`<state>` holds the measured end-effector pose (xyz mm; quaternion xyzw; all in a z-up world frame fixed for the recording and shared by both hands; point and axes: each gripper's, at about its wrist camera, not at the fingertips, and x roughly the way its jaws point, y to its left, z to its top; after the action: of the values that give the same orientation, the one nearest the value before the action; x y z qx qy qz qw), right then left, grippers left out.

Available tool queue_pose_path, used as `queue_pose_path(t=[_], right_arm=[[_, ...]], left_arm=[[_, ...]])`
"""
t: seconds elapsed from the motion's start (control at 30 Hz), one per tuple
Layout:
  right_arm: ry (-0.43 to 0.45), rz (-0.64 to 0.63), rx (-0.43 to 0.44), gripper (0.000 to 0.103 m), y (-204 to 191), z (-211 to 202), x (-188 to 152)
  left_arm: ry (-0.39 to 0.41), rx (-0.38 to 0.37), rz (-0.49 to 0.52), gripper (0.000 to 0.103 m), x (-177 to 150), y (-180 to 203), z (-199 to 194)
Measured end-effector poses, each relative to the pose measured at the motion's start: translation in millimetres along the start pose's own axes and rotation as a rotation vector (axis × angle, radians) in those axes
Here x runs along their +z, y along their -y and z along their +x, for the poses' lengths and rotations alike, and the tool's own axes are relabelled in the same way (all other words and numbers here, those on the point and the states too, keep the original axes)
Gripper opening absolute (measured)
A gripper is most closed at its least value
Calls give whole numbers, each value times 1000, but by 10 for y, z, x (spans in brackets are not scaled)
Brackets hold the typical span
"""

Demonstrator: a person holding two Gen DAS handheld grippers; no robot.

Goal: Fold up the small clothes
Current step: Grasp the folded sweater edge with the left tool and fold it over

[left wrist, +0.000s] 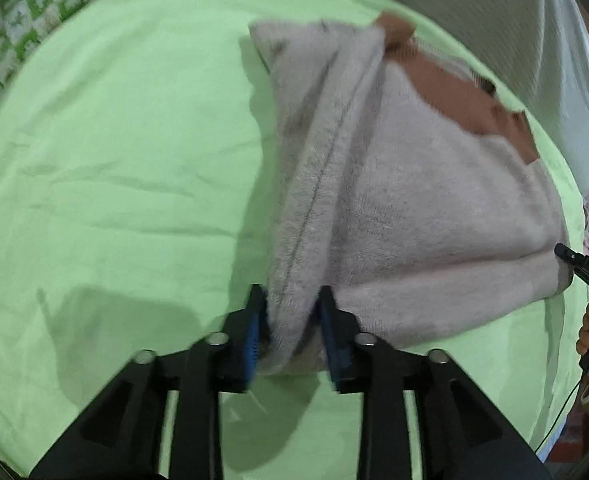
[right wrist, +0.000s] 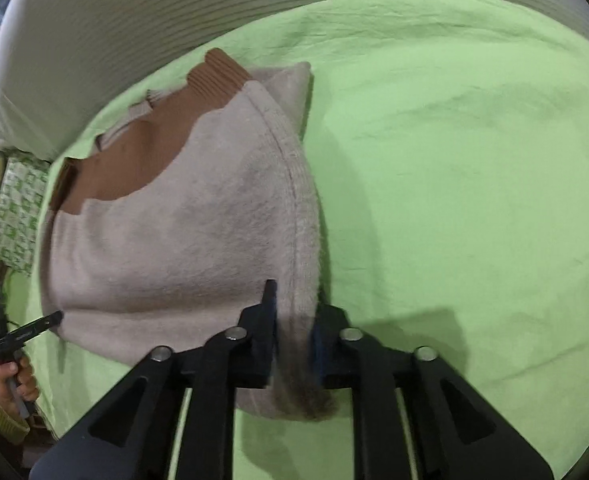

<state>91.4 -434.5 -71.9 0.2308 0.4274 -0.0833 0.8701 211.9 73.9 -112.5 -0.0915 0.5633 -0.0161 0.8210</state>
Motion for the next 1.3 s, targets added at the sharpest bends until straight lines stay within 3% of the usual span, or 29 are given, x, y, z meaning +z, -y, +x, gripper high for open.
queue_pose_path(t=[0.03,0.1,0.23,0.33,0.43,0.53,0.6,0.67,0.73,0.83,0.93,1.03,1.2,1.3], right_arm=[[38,-14,-8,32,-43,-81,44],[116,-43,-26,41,-130,-235,143],[176,-145,126,41,-456,-311,398],[115,-217,268,41,-780,-123,462],[26,-318,341,41,-1112,157,438],[-67,-380,390,41,-1310,440,409],[-100,-443,364,41,-1433,631,409],[-101,-496,281,39,-1491,805,443],[-59,-524,177,39,-1496,915,532],[48,-488,32,37,-1478,982,745],[106,-374,-55,37,-1306,1043,964],[128,-275,-64,35,-1131,1068,1068],[206,-219,-117,35,-1082,840,1008],[225,-145,-73,36,-990,629,941]], left_arm=[[19,20,-6,50,16,4,-74],[101,16,-10,51,124,32,-343],[190,-94,56,52,384,332,-633],[172,-239,133,55,529,735,-520],[106,-292,209,55,591,1018,-210],[29,-263,262,54,629,1148,159],[29,-195,305,54,717,1152,349],[43,-129,320,52,816,1107,472],[70,-77,308,36,985,1022,548],[114,-29,272,34,1183,888,579],[147,-17,220,29,1333,732,610],[191,-3,171,28,1392,591,583],[227,-32,91,28,1332,298,400],[239,-31,37,36,1210,158,218]])
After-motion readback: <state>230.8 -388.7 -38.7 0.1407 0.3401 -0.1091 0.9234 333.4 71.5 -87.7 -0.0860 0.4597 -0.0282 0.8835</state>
